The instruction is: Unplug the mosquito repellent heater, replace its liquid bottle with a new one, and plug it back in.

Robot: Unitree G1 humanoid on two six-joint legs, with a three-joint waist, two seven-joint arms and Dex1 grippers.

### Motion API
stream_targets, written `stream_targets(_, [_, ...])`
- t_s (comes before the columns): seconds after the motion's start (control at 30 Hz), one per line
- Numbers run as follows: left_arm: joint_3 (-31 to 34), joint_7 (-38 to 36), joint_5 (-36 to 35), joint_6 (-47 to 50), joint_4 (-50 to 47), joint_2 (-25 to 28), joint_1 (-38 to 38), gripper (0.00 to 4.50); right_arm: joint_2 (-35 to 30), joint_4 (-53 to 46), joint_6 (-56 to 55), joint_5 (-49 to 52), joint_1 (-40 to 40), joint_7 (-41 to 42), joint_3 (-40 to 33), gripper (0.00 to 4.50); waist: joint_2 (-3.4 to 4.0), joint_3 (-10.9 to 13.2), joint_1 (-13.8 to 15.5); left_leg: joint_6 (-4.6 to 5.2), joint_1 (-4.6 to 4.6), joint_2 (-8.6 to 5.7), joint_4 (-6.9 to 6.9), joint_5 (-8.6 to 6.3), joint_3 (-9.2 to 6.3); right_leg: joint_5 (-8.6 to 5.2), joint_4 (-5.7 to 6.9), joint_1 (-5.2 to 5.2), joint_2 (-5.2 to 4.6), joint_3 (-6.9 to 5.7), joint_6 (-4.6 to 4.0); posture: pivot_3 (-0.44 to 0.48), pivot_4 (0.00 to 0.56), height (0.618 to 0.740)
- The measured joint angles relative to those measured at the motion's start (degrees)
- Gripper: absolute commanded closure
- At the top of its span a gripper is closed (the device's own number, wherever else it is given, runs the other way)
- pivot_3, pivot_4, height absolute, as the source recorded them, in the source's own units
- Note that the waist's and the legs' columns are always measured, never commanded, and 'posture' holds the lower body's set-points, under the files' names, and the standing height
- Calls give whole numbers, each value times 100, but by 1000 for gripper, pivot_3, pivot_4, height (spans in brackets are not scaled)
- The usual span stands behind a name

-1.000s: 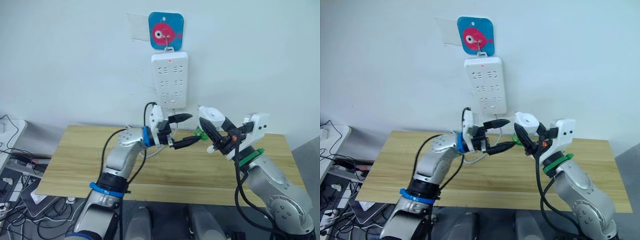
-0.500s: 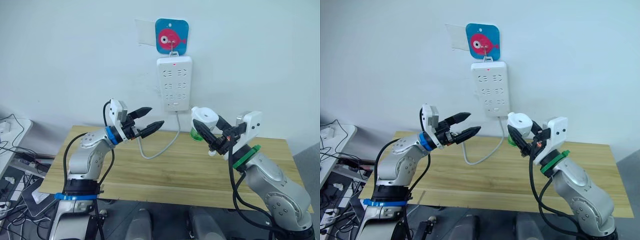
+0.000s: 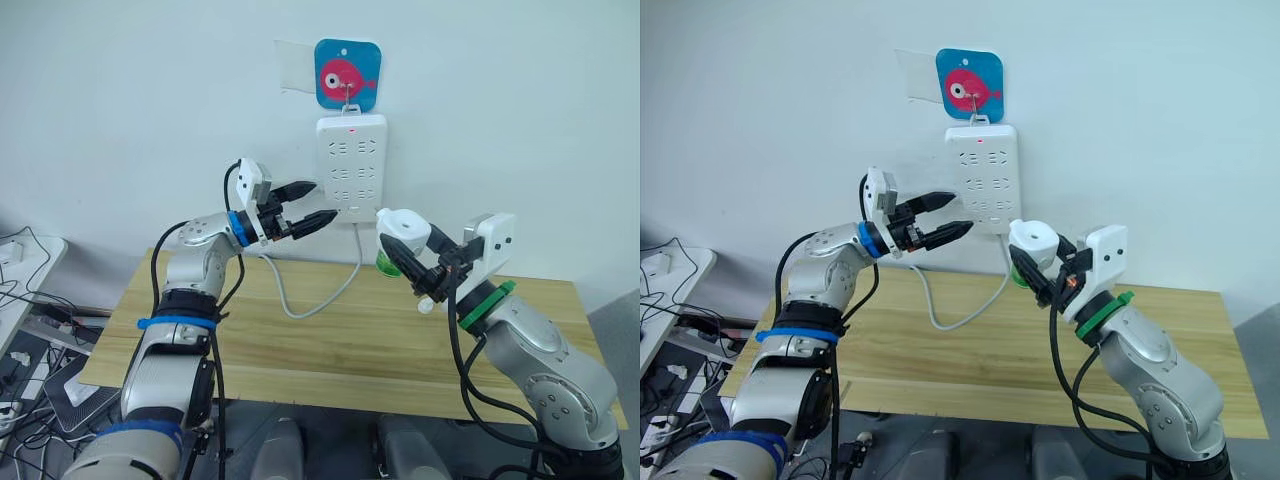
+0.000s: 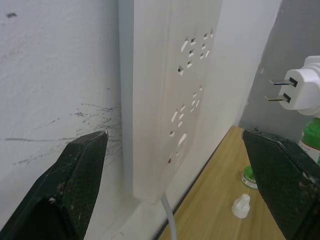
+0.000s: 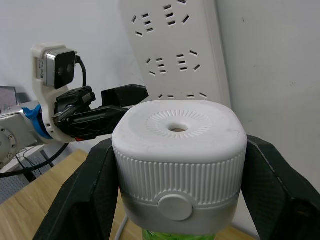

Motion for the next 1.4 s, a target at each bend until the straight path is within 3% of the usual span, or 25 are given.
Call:
stream_targets(0.3, [-86, -664, 262, -349, 741, -167, -524, 0, 141, -42, 60, -242, -5, -9, 60, 1531, -5, -103, -29, 0, -3, -1, 0, 0, -1, 0, 0, -2, 0, -1, 0, -9, 89, 740])
stream_targets(0.4, [-86, -802, 264, -331, 753, -182, -534, 517, 131, -27, 60, -395, -25, 20, 88, 1531, -6, -117, -63, 0, -3, 0, -1, 0, -3, 0, 1, -2, 1, -2, 0, -10, 94, 740])
stream_targets(0.7, [-17, -915, 250, -175, 735, -169, -532, 3140, 164, 70, 79, -511, -176, 154, 103, 1531, -6, -120, -110, 0, -3, 0, 1, 0, -5, 0, 3, -2, 0, -2, 0, -7, 112, 740])
stream_targets(1.4, [18, -803, 364, -150, 749, -156, -550, 3163, 793, 709, 202, -1349, -664, 22, 388, 1531, -6, -120, -116, 1, -3, -1, 0, 0, -8, 0, 4, -2, 0, -6, 0, -5, 140, 740])
